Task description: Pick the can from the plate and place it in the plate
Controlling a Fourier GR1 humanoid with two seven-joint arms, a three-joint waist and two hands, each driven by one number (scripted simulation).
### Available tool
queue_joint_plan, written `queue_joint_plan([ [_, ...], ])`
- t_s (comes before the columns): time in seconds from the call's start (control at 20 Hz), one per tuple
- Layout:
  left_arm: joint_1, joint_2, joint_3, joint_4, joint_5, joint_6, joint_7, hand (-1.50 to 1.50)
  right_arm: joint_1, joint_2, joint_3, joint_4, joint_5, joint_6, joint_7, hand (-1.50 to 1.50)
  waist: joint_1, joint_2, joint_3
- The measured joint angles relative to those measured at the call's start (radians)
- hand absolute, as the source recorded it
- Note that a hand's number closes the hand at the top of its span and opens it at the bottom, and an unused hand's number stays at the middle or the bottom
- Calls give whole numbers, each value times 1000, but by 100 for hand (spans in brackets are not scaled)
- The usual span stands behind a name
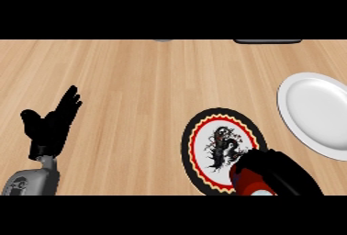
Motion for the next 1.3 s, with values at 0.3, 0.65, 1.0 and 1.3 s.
queue_joint_plan([
  [0.3,-7,2,12,13,6,0,1,0,84,46,-132,-211,-44,-166,8,150,-15,1,2],
  [0.65,-20,0,9,15,2,-6,7,0,74,85,-344,-292,-188,-189,100,150,4,7,2],
  [1.0,-24,-5,3,25,-4,-18,-1,0,-74,20,-580,-80,-372,-138,112,150,18,10,3],
  [1.3,-52,-10,9,47,-3,-22,1,0,-225,-80,-699,225,-407,-146,22,150,22,11,3],
])
